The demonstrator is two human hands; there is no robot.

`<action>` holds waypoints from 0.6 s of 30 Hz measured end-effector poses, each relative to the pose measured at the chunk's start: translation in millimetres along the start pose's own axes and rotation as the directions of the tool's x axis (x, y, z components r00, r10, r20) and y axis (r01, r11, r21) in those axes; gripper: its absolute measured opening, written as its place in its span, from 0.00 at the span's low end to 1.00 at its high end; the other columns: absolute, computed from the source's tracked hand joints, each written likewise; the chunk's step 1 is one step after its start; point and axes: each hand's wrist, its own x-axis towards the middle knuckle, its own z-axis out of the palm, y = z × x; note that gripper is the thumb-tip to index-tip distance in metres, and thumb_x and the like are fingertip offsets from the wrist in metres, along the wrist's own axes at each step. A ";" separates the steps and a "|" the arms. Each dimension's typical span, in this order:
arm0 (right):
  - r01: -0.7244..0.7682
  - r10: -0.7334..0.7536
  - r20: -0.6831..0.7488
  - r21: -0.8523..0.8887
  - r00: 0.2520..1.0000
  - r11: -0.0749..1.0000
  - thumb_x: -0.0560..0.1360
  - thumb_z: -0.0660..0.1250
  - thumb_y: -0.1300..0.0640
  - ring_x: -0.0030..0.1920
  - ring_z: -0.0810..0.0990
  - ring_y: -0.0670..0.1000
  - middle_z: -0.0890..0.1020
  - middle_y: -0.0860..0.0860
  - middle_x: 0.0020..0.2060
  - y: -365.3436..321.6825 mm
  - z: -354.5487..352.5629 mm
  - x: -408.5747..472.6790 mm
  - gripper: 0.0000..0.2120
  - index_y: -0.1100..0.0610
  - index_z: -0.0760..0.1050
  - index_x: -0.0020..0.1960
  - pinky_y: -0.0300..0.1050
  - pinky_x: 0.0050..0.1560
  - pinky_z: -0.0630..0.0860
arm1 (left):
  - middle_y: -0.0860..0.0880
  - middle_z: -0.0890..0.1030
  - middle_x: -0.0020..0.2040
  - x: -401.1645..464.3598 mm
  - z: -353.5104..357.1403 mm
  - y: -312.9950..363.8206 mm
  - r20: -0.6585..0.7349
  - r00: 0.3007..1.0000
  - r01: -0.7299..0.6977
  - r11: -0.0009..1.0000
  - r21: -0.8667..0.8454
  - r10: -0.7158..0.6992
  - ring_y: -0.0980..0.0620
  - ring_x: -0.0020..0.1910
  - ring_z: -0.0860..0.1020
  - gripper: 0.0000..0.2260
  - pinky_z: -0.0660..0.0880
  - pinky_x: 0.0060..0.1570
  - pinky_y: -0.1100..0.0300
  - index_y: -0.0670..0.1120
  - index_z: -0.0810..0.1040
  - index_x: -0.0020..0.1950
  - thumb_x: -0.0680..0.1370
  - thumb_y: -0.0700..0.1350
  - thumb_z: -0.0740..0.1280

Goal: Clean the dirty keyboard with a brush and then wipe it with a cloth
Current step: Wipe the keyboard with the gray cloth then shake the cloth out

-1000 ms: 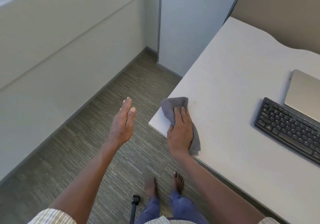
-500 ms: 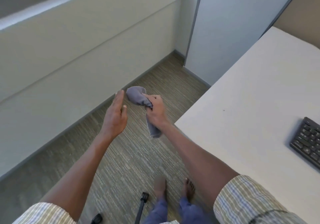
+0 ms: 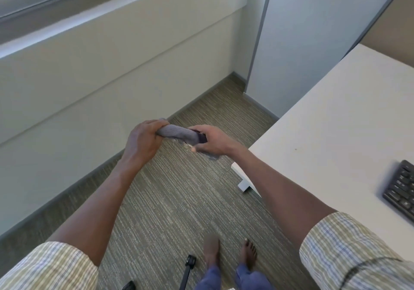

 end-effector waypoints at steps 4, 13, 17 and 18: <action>-0.076 0.078 0.009 -0.133 0.997 0.988 0.73 0.74 0.58 0.54 0.81 0.48 0.83 0.48 0.55 12.3 -2.7 1.2 0.19 0.53 0.78 0.64 0.51 0.61 0.78 | 0.46 0.86 0.52 -4.2 -11.3 -14.2 -0.008 0.987 0.158 0.987 -0.001 -0.158 0.45 0.51 0.82 0.15 0.74 0.51 0.55 0.46 0.84 0.59 0.73 0.36 0.72; -0.059 0.060 -0.017 0.042 0.998 0.997 0.71 0.74 0.52 0.50 0.82 0.48 0.83 0.47 0.49 -3.8 18.3 13.6 0.15 0.52 0.80 0.57 0.50 0.54 0.80 | 0.45 0.84 0.48 -11.4 -29.8 -30.3 0.036 0.944 0.329 0.940 -0.086 -0.327 0.49 0.45 0.77 0.13 0.69 0.48 0.58 0.43 0.83 0.59 0.76 0.35 0.68; -0.109 0.109 -0.141 0.009 0.984 0.994 0.74 0.72 0.56 0.46 0.81 0.48 0.83 0.50 0.45 -8.9 14.0 21.1 0.08 0.56 0.81 0.53 0.45 0.49 0.80 | 0.47 0.82 0.56 -12.8 -33.9 -39.8 0.216 0.916 0.355 0.934 -0.048 -0.337 0.49 0.52 0.76 0.19 0.69 0.54 0.57 0.45 0.80 0.64 0.75 0.33 0.69; -0.116 0.117 -0.162 0.015 0.980 0.993 0.74 0.71 0.57 0.45 0.81 0.48 0.83 0.50 0.45 -10.7 11.5 22.7 0.08 0.56 0.81 0.52 0.42 0.45 0.79 | 0.46 0.82 0.57 -13.4 -34.3 -40.7 0.262 0.910 0.341 0.940 -0.033 -0.321 0.49 0.54 0.76 0.20 0.69 0.54 0.56 0.45 0.79 0.65 0.75 0.32 0.70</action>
